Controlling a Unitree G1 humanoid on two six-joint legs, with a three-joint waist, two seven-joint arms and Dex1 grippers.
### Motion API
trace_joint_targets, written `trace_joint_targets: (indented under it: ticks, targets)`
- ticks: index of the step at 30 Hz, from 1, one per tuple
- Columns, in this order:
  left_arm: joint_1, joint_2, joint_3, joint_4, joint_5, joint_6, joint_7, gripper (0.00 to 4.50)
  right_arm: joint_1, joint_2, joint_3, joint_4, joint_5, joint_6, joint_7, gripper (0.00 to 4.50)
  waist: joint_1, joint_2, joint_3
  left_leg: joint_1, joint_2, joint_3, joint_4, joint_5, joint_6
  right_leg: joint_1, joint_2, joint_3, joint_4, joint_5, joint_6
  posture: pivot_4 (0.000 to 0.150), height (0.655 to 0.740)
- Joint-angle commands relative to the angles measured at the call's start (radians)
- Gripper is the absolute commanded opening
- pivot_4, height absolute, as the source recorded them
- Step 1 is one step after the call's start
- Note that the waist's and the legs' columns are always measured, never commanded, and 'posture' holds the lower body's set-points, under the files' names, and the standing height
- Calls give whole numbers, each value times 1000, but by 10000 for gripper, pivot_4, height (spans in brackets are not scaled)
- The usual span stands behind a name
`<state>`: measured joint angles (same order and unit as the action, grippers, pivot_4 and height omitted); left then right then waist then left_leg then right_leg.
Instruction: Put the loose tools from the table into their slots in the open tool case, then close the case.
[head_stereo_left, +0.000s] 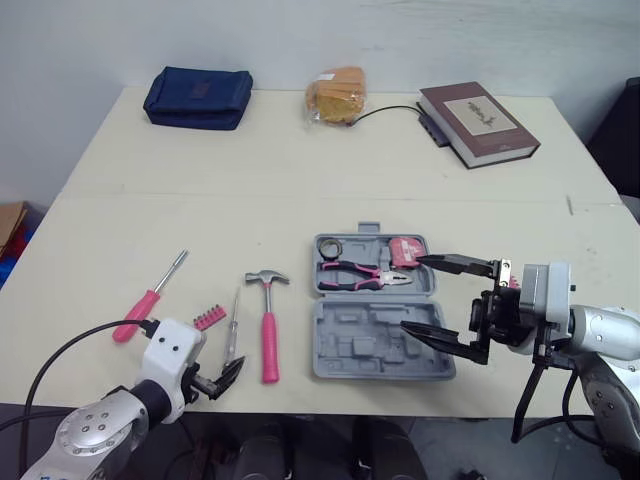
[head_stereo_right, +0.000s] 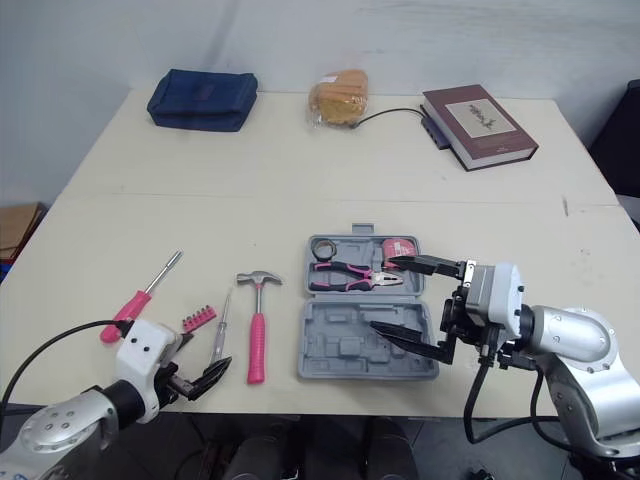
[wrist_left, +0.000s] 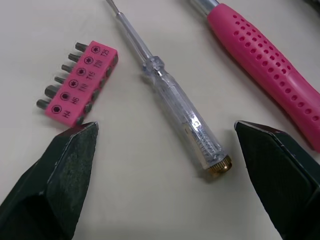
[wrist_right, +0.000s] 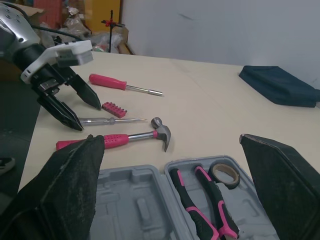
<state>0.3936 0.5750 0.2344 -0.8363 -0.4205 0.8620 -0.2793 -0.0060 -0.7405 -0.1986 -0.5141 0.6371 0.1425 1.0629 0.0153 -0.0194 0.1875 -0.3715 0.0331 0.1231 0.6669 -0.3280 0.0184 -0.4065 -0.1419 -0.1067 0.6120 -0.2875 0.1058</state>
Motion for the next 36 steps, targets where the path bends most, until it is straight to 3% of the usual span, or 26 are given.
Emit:
trace_joint_targets:
  ticks: [1,10,20,30,33,36]
  targets:
    - [-30,-11,-53,12,23,-3,6,44174,8,0,-30,-38,-2,-37,2,45000,5,0,0,0,0,0,0,0,0,0,0,0,0,0,0,1500,7400]
    - [-45,-37,-147,40,92,11,50,44174,58,-2,-44,-67,-13,-59,-7,45000,12,2,-1,1,-1,-1,0,0,0,1,-2,0,1,0,0,1500,7400]
    - [-10,-125,-99,68,94,16,66,796,75,-12,-70,-79,-1,-41,-31,45000,11,7,-5,2,-1,-1,0,-2,6,2,-4,-1,0,0,0,1500,7400]
    - [-16,-218,-27,62,73,-118,55,154,74,-24,-90,-61,-2,-46,-18,45000,11,11,-7,1,-1,-1,0,-2,7,2,-4,-1,0,0,0,1500,7400]
    - [6,-301,39,22,37,-139,98,154,80,-24,-98,-58,1,-49,-13,45000,10,10,-7,1,-1,-1,0,-2,7,2,-4,-1,0,0,0,1500,7400]
    - [52,-278,58,-18,55,-193,52,154,104,-23,-111,-55,-4,-59,6,45000,10,10,-7,1,-1,-1,0,-3,7,2,-4,-2,-1,0,1,1500,7400]
